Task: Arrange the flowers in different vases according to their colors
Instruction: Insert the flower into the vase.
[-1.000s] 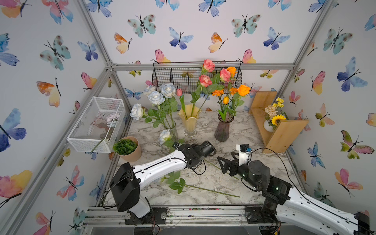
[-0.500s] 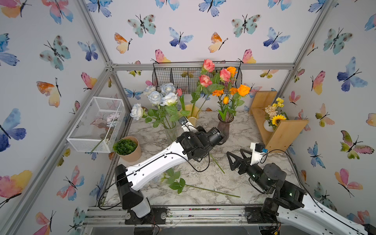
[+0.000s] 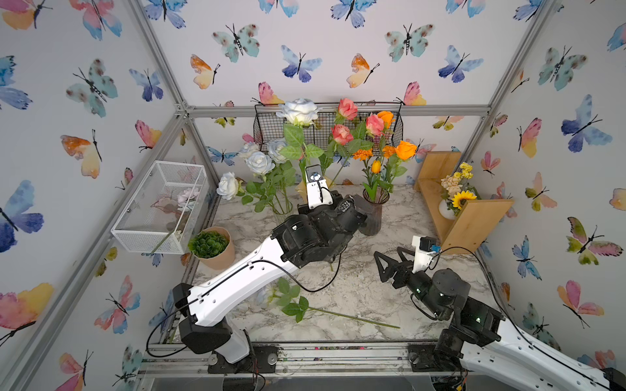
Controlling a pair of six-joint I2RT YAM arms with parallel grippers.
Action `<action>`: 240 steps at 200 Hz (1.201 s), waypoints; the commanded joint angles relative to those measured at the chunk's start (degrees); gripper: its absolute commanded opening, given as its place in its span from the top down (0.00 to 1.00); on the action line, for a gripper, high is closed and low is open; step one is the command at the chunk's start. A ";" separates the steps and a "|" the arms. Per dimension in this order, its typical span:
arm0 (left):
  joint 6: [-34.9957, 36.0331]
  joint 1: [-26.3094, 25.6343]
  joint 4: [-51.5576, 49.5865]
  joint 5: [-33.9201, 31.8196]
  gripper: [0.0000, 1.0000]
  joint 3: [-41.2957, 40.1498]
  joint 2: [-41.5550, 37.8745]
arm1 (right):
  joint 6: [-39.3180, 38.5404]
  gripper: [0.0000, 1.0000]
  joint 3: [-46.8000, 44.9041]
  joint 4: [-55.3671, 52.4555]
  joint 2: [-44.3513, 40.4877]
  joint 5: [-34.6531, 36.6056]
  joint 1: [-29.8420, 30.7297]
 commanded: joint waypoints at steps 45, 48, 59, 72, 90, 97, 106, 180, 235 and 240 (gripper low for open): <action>32.07 14.14 37.02 7.11 1.00 -10.46 -11.93 | 0.23 0.02 -0.70 5.15 3.55 0.15 0.00; 32.10 15.05 37.03 8.32 1.00 -10.05 -11.72 | 0.22 0.02 -0.70 5.25 3.69 0.12 -0.02; 32.29 18.03 37.38 12.51 1.00 -8.41 -10.85 | 0.06 0.01 -0.54 5.62 4.40 0.04 0.00; 32.44 21.00 38.34 16.51 1.00 -6.67 -9.78 | 0.00 0.02 -0.35 5.89 5.35 0.13 0.00; 33.59 23.89 39.48 19.84 1.00 -4.11 -7.61 | -0.38 0.02 -0.08 6.34 6.62 0.30 0.00; 34.51 24.74 40.39 20.69 1.00 -3.46 -6.74 | -0.40 0.01 0.07 6.52 7.06 0.31 -0.02; 35.85 25.67 41.69 21.54 1.00 -2.89 -5.50 | -0.57 0.02 0.23 6.74 7.72 0.48 0.00; 33.57 35.22 47.54 25.58 1.00 -4.00 1.39 | -1.35 0.02 1.15 8.49 12.19 0.73 -0.08; 28.70 37.30 49.85 28.44 1.00 -6.76 4.21 | -1.52 0.02 1.33 9.42 15.00 0.12 -0.04; 28.39 37.28 49.81 28.48 1.00 -6.84 4.31 | -1.53 0.01 1.33 9.51 15.09 0.21 -0.07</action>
